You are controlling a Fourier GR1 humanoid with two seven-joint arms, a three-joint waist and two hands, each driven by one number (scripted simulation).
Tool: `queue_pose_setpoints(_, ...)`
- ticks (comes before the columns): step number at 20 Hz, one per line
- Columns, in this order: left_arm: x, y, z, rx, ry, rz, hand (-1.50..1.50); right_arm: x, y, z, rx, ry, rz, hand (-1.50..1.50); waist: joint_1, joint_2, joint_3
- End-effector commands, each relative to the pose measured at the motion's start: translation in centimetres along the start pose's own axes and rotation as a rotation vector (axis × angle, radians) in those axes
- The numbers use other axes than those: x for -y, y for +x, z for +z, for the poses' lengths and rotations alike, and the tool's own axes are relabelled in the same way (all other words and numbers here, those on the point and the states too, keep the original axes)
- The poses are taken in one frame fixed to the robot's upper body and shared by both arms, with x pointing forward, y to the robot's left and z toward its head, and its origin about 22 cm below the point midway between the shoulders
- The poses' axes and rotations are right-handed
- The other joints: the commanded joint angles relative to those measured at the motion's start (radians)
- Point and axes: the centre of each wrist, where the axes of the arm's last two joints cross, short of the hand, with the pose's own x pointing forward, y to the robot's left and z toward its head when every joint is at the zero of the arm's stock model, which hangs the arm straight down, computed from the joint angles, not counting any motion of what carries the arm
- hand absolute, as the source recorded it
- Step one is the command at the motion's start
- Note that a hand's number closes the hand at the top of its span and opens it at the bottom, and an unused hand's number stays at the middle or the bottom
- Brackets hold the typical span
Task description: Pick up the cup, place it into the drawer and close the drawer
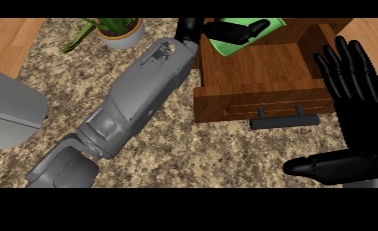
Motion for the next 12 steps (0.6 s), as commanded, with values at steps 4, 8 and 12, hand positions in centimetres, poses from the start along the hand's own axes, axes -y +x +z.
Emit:
queue_pose_setpoints(4, -0.5, -2.0, 0.5, -0.027, 0.0, -0.086, 1.5, 0.3, 0.3, 1.2, 0.016, 0.02, -0.021, -1.5, -0.034, 0.008, 0.001)
queue_pose_setpoints(8, 0.3, -1.9, 0.7, -0.046, -0.04, -0.162, 1.5, -0.7, 0.1, -1.1, 0.01, 0.013, -0.007, -1.5, -0.036, 0.011, 0.0)
queue_pose_setpoints(12, 1.0, -1.4, 0.7, -0.052, -0.02, -0.212, -1.5, 0.0, 0.6, -1.4, 0.032, 0.039, -0.025, -1.5, -0.043, 0.011, 0.001)
